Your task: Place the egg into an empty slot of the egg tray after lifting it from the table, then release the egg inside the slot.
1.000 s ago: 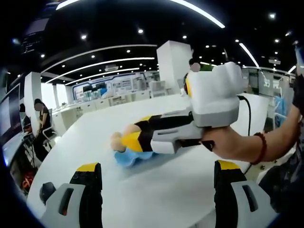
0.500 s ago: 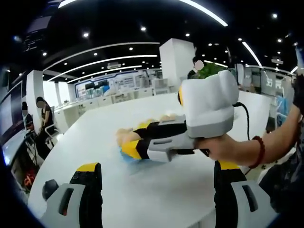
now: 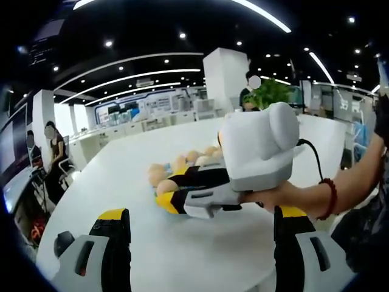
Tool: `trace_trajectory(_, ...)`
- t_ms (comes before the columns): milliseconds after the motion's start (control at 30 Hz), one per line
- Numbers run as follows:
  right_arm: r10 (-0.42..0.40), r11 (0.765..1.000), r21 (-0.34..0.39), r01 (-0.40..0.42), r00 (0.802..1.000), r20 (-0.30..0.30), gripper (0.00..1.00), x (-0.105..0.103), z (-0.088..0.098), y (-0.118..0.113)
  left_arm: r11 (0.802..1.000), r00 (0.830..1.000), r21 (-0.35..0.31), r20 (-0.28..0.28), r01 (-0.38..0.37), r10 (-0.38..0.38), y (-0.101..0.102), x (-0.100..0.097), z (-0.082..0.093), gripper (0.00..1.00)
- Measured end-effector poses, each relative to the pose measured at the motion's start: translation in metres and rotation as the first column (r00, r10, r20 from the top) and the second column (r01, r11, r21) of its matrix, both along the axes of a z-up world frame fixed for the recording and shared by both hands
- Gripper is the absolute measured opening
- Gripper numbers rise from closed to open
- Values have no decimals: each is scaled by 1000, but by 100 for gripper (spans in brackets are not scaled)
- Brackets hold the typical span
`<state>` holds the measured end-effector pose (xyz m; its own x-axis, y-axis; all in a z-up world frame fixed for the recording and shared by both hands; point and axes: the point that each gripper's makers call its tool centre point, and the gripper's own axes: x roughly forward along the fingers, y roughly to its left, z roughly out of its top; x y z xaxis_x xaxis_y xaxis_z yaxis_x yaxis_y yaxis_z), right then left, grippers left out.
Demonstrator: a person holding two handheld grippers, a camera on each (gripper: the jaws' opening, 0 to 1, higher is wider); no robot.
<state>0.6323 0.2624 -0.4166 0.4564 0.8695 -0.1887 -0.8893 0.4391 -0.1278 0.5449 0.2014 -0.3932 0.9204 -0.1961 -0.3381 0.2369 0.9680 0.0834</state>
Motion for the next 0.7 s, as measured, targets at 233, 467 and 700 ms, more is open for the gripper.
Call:
trace_trajectory(233, 14, 1000, -3, -14, 1000, 12, 30, -1, 0, -1, 1000, 1000, 0, 1, 2, -2, -1, 0, 0, 100)
trace_trajectory(467, 20, 1000, -13, -19, 997, 70, 41, 0, 4, -2, 1000, 1000, -4, 5, -5, 5, 2, 0, 2, 100)
trace_trajectory(700, -7, 1000, 21, 5, 994, 110, 49, 5, 17, -9, 1000, 1000, -12, 9, 3, -3, 1, 1, 3, 100)
